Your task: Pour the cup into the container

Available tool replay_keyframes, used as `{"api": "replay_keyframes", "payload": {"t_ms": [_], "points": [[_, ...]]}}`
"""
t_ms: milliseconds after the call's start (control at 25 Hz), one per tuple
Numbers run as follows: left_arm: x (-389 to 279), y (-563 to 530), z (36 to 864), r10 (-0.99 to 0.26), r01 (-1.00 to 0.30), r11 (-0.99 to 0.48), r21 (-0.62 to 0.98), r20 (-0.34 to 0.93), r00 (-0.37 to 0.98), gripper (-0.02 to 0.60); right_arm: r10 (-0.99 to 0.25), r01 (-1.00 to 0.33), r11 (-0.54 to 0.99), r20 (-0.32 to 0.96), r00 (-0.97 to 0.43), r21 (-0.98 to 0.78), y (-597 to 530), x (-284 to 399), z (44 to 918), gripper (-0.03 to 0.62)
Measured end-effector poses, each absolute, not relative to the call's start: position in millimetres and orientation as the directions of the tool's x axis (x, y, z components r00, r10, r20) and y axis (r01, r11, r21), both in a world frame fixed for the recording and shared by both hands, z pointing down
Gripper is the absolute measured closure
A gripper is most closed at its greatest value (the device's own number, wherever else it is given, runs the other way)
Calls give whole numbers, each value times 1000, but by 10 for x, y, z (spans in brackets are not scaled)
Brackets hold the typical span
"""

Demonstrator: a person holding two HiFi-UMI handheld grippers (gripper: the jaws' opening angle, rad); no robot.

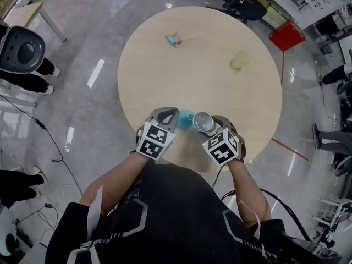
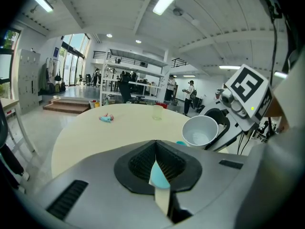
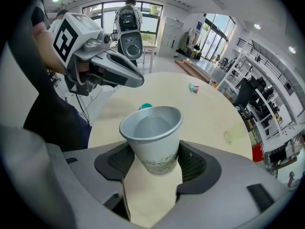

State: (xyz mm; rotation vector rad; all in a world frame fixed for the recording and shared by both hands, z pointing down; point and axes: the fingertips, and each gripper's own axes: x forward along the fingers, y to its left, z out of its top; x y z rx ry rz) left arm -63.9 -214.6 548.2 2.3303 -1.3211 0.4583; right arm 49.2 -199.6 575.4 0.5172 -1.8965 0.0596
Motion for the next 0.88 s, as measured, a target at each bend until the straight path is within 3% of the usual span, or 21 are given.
{"api": "replay_keyframes", "payload": {"t_ms": [880], "points": [[-642, -2164, 5546, -722, -864, -467, 189, 483, 496, 580, -294, -313, 925, 928, -228, 217, -2039, 508, 5721, 307]]}}
